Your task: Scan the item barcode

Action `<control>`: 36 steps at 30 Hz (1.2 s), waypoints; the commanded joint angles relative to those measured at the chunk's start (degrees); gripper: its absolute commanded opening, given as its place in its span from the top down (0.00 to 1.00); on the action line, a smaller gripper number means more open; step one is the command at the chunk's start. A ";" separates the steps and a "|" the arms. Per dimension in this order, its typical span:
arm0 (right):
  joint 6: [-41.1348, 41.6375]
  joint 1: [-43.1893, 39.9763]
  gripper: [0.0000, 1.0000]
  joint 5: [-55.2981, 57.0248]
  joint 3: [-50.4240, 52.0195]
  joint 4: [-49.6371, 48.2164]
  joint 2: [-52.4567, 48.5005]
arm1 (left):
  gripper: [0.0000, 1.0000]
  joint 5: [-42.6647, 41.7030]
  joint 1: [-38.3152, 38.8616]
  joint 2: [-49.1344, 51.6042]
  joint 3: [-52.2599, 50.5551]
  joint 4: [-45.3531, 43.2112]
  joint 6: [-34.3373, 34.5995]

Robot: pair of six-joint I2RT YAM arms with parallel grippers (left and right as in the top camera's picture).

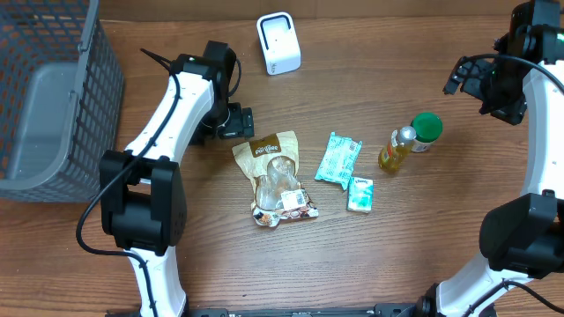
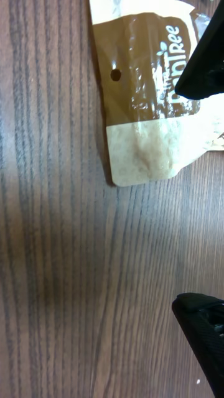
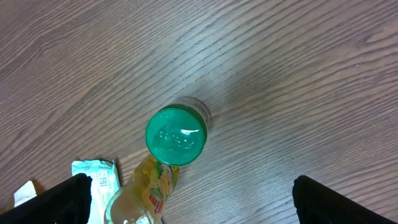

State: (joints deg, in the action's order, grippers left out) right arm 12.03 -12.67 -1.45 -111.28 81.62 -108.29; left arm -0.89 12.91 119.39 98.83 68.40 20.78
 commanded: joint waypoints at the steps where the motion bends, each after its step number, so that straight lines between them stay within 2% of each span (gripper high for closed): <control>1: 0.33 0.02 0.00 0.31 0.02 -0.28 0.90 | 0.01 -2.58 -0.09 -1.29 0.33 -0.37 -3.15; 7: 0.33 0.02 0.00 0.31 0.02 -0.28 0.90 | 0.02 -9.51 0.94 -0.92 0.22 0.13 -8.20; 18: 0.33 0.02 0.00 0.31 0.02 -0.28 0.90 | 0.00 -9.29 5.88 -0.90 -1.90 0.35 -7.87; 21: 0.31 0.02 0.00 0.31 0.02 -0.28 0.90 | 0.00 -9.22 6.67 -0.90 -3.65 -0.17 -5.79; 28: 0.33 0.02 0.00 0.31 0.02 -0.28 0.90 | 0.01 -9.73 7.43 -0.90 -10.36 -6.14 -4.87; 36: 0.31 0.02 0.00 0.31 0.02 -0.28 0.90 | 0.02 -9.73 7.43 -0.90 -12.13 -8.94 -4.90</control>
State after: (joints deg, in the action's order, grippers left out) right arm 12.05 -12.67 -1.48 -111.28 81.58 -108.29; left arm -9.89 20.08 119.39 87.39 59.72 15.03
